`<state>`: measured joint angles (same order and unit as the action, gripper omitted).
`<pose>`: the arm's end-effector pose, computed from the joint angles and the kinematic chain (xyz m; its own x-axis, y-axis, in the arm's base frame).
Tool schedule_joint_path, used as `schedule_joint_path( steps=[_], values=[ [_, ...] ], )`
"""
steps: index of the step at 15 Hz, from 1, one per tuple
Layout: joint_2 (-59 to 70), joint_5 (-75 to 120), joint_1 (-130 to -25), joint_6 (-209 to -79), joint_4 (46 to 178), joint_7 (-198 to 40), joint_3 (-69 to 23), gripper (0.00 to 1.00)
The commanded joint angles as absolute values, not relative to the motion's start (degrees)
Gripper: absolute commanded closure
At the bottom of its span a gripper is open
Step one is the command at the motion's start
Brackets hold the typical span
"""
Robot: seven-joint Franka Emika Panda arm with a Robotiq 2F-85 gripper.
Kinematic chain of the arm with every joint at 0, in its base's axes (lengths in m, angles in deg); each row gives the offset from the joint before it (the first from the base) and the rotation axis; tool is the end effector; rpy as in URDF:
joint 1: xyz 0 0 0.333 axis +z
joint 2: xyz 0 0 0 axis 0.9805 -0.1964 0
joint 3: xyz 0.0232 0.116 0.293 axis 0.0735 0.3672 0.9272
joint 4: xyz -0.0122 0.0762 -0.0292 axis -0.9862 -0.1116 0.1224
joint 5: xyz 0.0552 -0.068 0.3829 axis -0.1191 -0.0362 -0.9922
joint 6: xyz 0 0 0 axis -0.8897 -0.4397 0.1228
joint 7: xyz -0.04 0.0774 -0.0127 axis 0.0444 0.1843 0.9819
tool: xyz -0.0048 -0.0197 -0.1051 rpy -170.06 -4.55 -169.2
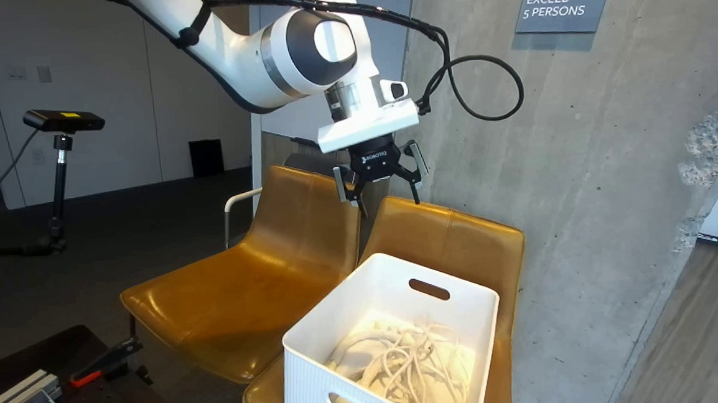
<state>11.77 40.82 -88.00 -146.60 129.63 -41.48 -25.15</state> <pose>0.6035 -0.1663 0.4313 0.8523 0.5224 0.0250 0.4684 -0.7836 0.4082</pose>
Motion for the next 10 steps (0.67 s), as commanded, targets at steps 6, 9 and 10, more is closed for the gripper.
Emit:
schedule_joint_path(
  steps=[6, 9, 10],
  values=[
    [-4.79, 28.90, -93.74, -144.03, 115.97, -33.68, -23.96, 0.00],
    [-8.72, 25.55, -96.05, -143.90, 114.23, -32.51, -23.19, 0.00],
    [-9.75, 24.67, -96.52, -144.00, 114.19, -32.51, -22.87, 0.00]
  ],
)
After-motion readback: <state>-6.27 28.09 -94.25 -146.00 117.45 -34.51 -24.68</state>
